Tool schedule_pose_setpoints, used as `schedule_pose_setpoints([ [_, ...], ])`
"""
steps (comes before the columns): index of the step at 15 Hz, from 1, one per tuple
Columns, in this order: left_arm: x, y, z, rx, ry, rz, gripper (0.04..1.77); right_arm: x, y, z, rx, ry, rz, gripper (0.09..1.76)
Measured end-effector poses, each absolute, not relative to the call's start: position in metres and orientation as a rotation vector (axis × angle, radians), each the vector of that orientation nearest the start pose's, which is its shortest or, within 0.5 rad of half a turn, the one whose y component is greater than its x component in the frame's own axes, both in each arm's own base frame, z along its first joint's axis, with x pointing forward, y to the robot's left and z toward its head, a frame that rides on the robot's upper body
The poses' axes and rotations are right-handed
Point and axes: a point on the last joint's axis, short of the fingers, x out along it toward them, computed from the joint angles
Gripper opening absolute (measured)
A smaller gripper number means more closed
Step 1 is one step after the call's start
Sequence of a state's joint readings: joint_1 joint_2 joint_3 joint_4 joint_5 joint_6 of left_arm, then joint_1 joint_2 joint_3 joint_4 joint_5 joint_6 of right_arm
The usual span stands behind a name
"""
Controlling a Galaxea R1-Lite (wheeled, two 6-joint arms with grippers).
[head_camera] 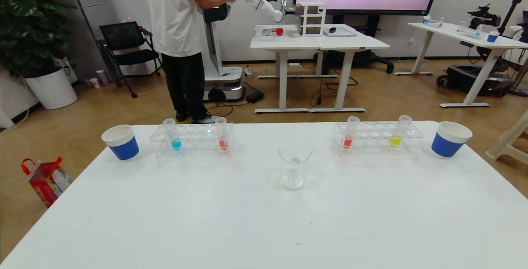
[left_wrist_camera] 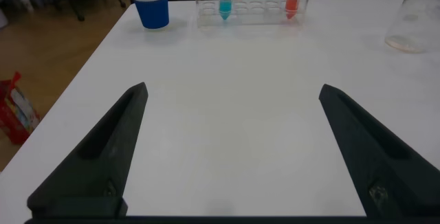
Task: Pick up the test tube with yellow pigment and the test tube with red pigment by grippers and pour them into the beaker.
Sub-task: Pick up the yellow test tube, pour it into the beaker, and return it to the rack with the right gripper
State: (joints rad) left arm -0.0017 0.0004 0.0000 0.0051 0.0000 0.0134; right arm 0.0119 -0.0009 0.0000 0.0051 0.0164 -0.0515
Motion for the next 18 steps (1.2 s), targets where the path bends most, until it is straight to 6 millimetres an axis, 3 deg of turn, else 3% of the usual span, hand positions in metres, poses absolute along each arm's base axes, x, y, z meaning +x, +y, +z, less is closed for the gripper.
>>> schedule_pose_setpoints([
  [14, -0.023, 0.0, 0.075, 0.013, 0.006, -0.002, 1.74, -0.023, 0.0, 0.076, -0.046, -0.009, 0.007, 1.74],
  [15, -0.023, 0.0, 0.075, 0.014, 0.005, -0.002, 1.74, -0.024, 0.0, 0.078, -0.051, -0.014, -0.007, 1.74],
  [18, -0.023, 0.0, 0.075, 0.014, 0.005, -0.002, 1.74, -0.03, -0.001, 0.109, -0.057, -0.082, -0.049, 1.74],
])
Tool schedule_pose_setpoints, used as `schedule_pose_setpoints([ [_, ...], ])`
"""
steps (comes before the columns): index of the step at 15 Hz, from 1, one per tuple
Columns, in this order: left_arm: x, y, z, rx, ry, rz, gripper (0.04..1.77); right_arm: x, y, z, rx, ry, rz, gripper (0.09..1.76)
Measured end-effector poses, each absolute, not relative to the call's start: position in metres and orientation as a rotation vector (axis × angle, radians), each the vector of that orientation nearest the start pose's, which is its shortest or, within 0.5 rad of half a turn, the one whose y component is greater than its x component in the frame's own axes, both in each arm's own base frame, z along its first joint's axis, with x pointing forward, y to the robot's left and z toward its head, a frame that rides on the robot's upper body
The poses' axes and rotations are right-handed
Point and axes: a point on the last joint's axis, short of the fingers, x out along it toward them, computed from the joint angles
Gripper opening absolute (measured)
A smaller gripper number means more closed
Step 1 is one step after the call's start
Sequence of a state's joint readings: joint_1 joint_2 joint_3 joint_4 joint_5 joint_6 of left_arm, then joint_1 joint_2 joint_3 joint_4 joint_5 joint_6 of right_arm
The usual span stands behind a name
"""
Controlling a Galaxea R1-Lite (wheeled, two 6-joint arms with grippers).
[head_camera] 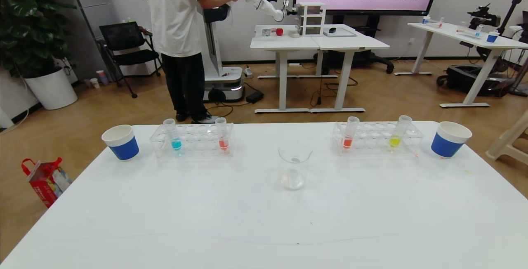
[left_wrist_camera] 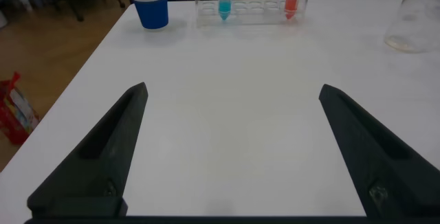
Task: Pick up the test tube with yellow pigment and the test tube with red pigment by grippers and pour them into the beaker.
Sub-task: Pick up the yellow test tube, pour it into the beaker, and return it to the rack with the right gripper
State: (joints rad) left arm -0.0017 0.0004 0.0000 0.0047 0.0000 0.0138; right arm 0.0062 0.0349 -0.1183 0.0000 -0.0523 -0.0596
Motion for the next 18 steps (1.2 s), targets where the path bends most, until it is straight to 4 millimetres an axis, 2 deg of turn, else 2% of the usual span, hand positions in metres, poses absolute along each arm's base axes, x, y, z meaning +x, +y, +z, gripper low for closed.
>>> schedule_pose_setpoints([
  [2, -0.023, 0.0, 0.075, 0.013, 0.006, -0.002, 1.74, -0.029, -0.002, 0.136, -0.054, -0.1, -0.041, 1.74],
  [4, -0.023, 0.0, 0.075, 0.014, 0.006, -0.002, 1.74, -0.02, -0.002, 0.166, -0.049, -0.117, -0.013, 1.74],
  [6, -0.023, 0.0, 0.075, 0.014, 0.006, -0.002, 1.74, 0.0, -0.001, 0.193, -0.044, -0.141, 0.012, 1.74],
  [8, -0.023, 0.0, 0.075, 0.013, 0.005, -0.002, 1.74, 0.032, 0.001, 0.212, -0.04, -0.154, 0.025, 1.74],
  [10, -0.023, 0.0, 0.075, 0.014, 0.006, -0.002, 1.74, 0.069, 0.005, 0.219, -0.037, -0.122, 0.033, 1.74],
  [13, -0.023, 0.0, 0.075, 0.013, 0.006, -0.002, 1.74, 0.13, 0.009, 0.217, -0.015, -0.063, 0.035, 1.74],
  [16, -0.023, 0.0, 0.075, 0.014, 0.005, -0.002, 1.74, 0.191, 0.003, 0.203, -0.009, -0.03, 0.046, 1.74],
  [18, -0.023, 0.0, 0.075, 0.013, 0.006, -0.002, 1.74, 0.224, -0.005, 0.188, -0.008, -0.025, 0.059, 1.74],
])
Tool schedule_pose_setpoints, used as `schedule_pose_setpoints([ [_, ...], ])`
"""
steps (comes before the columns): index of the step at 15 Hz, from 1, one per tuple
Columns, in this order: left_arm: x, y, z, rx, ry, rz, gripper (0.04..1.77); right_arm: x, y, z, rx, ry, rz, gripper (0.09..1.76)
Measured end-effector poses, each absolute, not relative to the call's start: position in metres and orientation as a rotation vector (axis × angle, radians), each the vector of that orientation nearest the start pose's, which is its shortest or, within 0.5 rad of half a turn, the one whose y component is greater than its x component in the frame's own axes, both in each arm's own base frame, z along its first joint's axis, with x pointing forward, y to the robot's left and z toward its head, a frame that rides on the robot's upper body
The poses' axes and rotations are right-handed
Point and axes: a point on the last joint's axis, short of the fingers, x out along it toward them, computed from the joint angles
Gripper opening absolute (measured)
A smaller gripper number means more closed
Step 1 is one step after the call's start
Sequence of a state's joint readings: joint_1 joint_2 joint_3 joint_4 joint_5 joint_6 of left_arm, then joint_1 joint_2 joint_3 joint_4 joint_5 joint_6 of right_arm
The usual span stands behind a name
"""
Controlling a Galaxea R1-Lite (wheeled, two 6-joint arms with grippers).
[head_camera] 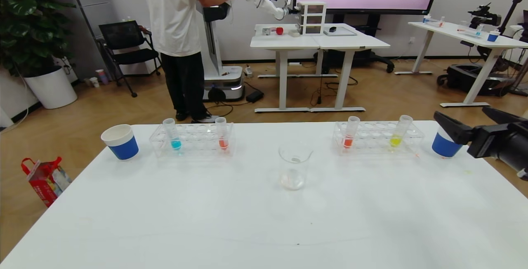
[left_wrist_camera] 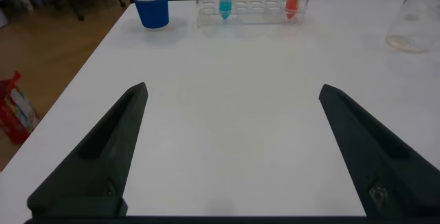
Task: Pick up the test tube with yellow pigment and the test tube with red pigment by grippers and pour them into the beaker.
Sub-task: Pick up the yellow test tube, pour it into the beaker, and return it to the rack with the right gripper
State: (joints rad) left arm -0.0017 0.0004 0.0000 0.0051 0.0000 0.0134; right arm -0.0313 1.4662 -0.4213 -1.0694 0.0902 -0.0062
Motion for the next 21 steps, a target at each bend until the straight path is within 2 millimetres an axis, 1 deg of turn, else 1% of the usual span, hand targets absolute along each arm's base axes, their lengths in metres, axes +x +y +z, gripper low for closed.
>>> schedule_pose_setpoints([
  [1, -0.023, 0.0, 0.075, 0.013, 0.006, -0.002, 1.74, 0.239, -0.01, 0.177, -0.006, -0.023, 0.059, 1.74],
  [4, -0.023, 0.0, 0.075, 0.013, 0.005, -0.002, 1.74, 0.272, -0.024, 0.146, -0.006, -0.038, 0.041, 1.74],
  [5, -0.023, 0.0, 0.075, 0.013, 0.006, -0.002, 1.74, 0.281, -0.027, 0.135, -0.007, -0.046, 0.044, 1.74],
  [8, -0.023, 0.0, 0.075, 0.014, 0.006, -0.002, 1.74, 0.303, -0.036, 0.097, 0.01, 0.012, 0.059, 1.74],
  [9, -0.023, 0.0, 0.075, 0.013, 0.006, -0.002, 1.74, 0.31, -0.038, 0.088, 0.027, 0.027, 0.073, 1.74],
  [12, -0.023, 0.0, 0.075, 0.014, 0.005, -0.002, 1.74, 0.329, -0.047, 0.076, 0.045, 0.03, 0.104, 1.74],
  [18, -0.023, 0.0, 0.075, 0.014, 0.006, -0.002, 1.74, 0.372, -0.058, 0.066, 0.031, -0.039, 0.13, 1.74],
  [21, -0.023, 0.0, 0.075, 0.014, 0.006, -0.002, 1.74, 0.386, -0.059, 0.058, 0.028, -0.052, 0.143, 1.74],
])
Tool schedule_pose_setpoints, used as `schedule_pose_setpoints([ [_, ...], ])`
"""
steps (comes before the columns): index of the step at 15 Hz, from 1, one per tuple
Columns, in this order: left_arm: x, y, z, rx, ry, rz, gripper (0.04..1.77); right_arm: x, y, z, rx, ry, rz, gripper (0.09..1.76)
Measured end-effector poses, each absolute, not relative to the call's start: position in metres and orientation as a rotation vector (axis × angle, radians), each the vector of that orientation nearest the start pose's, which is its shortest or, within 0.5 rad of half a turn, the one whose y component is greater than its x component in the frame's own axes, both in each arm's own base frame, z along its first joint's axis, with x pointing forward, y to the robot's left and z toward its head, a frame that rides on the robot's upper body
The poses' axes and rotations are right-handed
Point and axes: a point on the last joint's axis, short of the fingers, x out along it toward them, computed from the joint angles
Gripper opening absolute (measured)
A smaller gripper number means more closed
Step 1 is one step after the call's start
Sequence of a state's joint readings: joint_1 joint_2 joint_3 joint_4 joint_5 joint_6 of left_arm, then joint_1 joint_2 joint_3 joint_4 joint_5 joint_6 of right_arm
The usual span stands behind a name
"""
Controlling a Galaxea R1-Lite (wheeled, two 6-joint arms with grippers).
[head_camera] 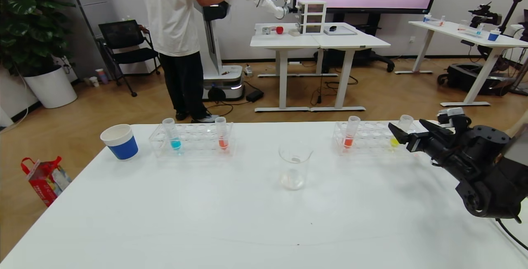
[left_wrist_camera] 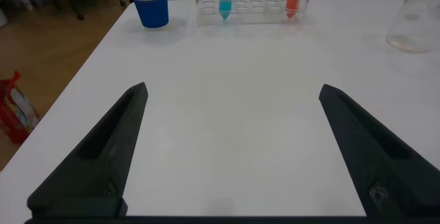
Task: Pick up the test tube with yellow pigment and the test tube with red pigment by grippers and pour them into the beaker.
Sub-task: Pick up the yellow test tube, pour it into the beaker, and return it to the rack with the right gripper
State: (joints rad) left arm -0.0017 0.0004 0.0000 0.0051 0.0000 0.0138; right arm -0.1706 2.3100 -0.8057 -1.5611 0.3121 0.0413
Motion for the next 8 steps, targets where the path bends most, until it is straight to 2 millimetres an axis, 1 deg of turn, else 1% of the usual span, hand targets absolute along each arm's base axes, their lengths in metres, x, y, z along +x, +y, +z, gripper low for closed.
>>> schedule_pose_setpoints([
  [3, -0.0228, 0.0, 0.075, 0.014, 0.006, -0.002, 1.74, 0.3921, -0.0591, 0.0529, 0.027, -0.054, 0.151, 1.74],
  [7, -0.0228, 0.0, 0.075, 0.013, 0.005, -0.002, 1.74, 0.3965, -0.058, 0.0539, 0.022, -0.068, 0.16, 1.72],
  [8, -0.0228, 0.0, 0.075, 0.013, 0.005, -0.002, 1.74, 0.3971, -0.0583, 0.0542, 0.021, -0.071, 0.16, 1.55],
])
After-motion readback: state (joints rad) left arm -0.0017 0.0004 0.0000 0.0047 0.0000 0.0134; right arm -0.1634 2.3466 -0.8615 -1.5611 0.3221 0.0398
